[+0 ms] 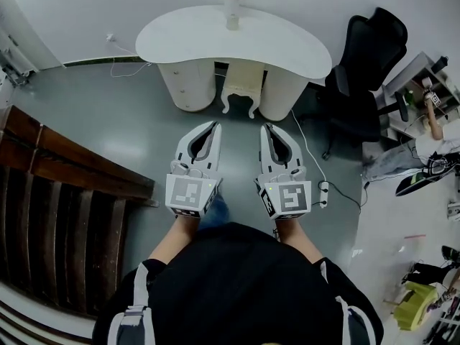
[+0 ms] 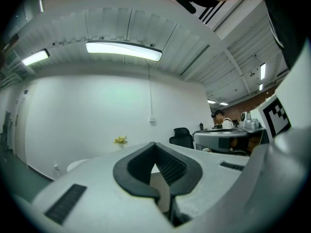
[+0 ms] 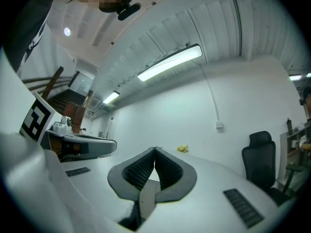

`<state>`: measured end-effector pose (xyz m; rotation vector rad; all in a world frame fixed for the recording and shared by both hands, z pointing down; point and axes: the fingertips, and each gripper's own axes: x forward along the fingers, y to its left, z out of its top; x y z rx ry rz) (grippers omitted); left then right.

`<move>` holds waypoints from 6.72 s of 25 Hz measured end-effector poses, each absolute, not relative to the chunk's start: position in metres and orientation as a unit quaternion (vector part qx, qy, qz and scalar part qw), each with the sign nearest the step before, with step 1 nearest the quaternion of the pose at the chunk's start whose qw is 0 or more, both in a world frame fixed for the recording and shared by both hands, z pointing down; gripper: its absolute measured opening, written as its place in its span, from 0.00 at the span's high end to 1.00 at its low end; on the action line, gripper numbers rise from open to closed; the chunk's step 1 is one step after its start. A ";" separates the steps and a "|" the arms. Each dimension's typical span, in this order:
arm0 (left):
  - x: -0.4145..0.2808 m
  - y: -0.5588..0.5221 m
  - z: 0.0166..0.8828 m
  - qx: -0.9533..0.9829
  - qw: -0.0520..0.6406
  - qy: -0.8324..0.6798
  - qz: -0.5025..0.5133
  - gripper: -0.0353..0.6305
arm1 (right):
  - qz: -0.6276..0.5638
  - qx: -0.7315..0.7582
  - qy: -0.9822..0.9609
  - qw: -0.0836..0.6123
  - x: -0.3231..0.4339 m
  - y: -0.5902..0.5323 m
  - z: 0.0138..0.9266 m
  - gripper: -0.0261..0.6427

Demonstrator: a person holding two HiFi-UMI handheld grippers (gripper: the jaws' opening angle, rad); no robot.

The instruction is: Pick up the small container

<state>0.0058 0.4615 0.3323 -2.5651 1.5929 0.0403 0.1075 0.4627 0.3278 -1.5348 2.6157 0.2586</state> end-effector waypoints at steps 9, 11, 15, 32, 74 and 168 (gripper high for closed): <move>-0.035 0.349 0.320 -0.859 0.048 0.509 0.013 0.94 | 0.089 -0.524 0.846 0.041 0.066 0.354 0.311 0.93; -0.042 0.326 0.318 -0.861 0.045 0.506 0.011 0.94 | 0.086 -0.531 0.842 0.038 0.061 0.332 0.310 0.93; -0.052 0.282 0.314 -0.867 0.047 0.497 0.007 0.94 | 0.083 -0.543 0.835 0.040 0.052 0.290 0.307 0.93; -0.074 0.188 0.332 -0.880 0.022 0.475 -0.001 0.94 | 0.075 -0.567 0.820 0.029 0.033 0.201 0.312 0.93; -0.035 -0.178 0.350 -0.849 0.004 0.528 -0.002 0.94 | 0.090 -0.499 0.862 0.022 0.065 -0.188 0.331 0.93; 0.010 -0.315 0.605 -0.891 -0.072 0.418 -0.162 0.47 | -0.054 -0.509 0.851 -0.116 0.058 -0.297 0.560 0.93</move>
